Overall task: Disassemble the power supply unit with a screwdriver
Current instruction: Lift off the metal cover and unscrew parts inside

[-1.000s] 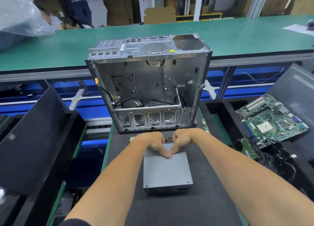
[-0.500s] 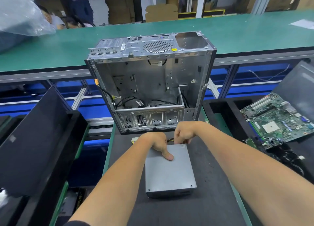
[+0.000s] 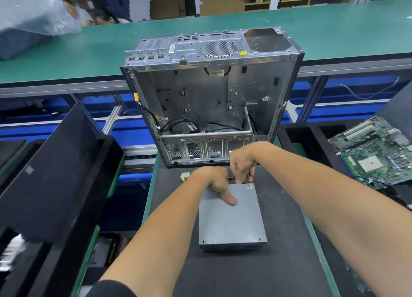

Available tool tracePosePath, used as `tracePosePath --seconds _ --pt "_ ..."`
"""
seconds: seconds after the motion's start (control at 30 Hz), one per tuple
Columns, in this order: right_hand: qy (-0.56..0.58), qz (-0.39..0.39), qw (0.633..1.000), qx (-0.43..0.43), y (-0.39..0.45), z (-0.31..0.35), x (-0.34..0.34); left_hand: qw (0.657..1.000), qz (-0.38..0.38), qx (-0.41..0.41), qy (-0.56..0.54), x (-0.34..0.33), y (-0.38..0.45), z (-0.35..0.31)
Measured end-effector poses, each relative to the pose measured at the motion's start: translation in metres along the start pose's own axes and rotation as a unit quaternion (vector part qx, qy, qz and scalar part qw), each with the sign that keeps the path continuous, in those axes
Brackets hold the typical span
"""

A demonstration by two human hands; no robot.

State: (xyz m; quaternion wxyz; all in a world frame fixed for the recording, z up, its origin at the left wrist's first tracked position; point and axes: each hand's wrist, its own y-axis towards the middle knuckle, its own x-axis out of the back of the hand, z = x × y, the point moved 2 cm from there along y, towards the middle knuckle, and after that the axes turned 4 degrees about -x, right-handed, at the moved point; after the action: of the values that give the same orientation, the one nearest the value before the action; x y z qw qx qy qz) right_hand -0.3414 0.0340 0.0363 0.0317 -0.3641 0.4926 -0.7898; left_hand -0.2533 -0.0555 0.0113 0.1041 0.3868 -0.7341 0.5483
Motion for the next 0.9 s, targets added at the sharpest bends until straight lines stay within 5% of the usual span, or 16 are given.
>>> tracePosePath --seconds 0.9 --pt "0.159 0.053 0.985 0.047 0.006 -0.031 -0.010 0.999 0.003 -0.029 0.042 0.000 -0.003 -0.013"
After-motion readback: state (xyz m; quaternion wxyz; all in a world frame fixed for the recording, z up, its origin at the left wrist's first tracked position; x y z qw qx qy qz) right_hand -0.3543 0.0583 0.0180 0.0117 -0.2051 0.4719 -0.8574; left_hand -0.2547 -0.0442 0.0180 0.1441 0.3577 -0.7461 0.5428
